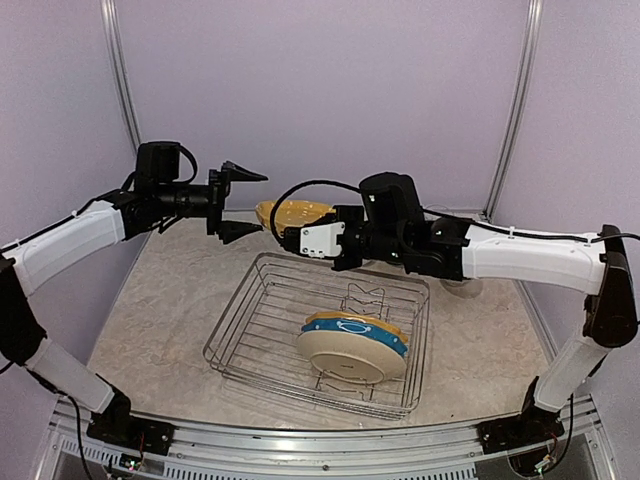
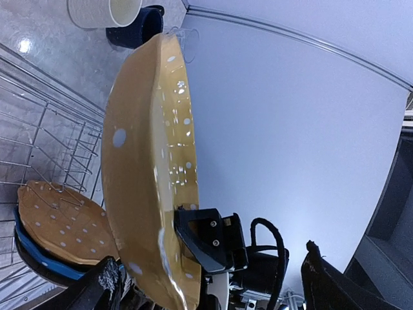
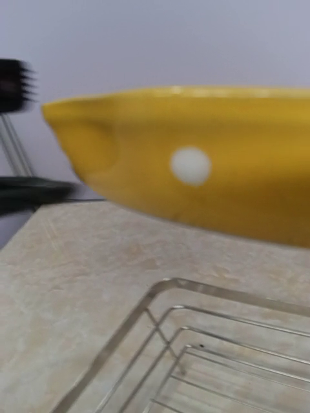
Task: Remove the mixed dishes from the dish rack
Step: Pass from the right arm to the left
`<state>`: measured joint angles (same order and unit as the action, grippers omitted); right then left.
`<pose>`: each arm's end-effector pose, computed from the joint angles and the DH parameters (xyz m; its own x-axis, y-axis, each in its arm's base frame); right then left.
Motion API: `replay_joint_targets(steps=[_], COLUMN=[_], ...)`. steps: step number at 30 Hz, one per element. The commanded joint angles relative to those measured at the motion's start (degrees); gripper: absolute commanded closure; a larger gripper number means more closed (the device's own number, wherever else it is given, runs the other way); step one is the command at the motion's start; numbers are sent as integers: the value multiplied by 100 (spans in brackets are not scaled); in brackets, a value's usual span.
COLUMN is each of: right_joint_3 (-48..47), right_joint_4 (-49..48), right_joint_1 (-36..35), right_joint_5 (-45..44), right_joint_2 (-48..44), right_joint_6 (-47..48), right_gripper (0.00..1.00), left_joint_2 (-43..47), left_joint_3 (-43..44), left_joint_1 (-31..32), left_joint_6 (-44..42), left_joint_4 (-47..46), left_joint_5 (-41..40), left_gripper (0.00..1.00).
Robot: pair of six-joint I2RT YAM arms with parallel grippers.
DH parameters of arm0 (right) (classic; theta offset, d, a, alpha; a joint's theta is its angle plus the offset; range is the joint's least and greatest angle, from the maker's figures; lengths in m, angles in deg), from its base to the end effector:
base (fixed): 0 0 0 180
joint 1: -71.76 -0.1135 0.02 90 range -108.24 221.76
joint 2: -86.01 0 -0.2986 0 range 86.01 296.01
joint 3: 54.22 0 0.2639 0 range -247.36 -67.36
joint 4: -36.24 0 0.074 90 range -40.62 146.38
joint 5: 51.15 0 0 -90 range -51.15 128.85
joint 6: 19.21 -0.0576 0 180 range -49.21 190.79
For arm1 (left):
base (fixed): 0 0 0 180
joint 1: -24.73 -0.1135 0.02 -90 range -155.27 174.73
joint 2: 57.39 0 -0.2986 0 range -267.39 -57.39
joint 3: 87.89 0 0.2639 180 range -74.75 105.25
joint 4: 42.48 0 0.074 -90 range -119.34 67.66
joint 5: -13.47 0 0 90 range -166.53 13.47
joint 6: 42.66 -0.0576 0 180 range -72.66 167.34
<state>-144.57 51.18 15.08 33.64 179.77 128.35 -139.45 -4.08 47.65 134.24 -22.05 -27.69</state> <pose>0.2393 0.3545 0.3544 0.5696 -0.6636 -0.4850 -0.5669 0.1101 -0.8164 0.3041 -0.1757 0.3815 -0.9278 -0.3212 0.1895 -0.2452 0.1423 -0.9590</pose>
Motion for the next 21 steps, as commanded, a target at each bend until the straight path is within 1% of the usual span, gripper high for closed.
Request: replay_joint_targets(steps=[1,4,7,9,15,18,20,21], right_joint_3=[-302,-314,-294,-244,-48,-43,-77,-99], right_joint_4=[-1173,-1246,-1289,-1370,-1652,-1788,-1822,-1826], right_joint_1=[-178,-286,-338,-343,-356,-377,-387,-387], right_joint_5=[-189,-316,-447,-544,-683,-811,-853,-884], right_joint_2=[-42,46,105,121,143,214,275,309], right_joint_6=[248,347,404,391,477,656,727,763], right_gripper=[100,100,100,100,100,100,100,100], left_joint_2=[-462,-685,-741,-680,-571,-557,-524,-511], left_joint_3=[450,564,491,411,390,418,429,430], left_joint_1=[168,256,259,249,240,225,209,190], left_joint_6=[-292,-366,-366,-406,-613,-747,-850,-897], left_joint_4=[159,123,-103,-216,-107,44,194,247], left_joint_5=[-92,-135,-192,-223,-230,-275,-345,-382], left_gripper=[11,21,37,46,73,85,96,100])
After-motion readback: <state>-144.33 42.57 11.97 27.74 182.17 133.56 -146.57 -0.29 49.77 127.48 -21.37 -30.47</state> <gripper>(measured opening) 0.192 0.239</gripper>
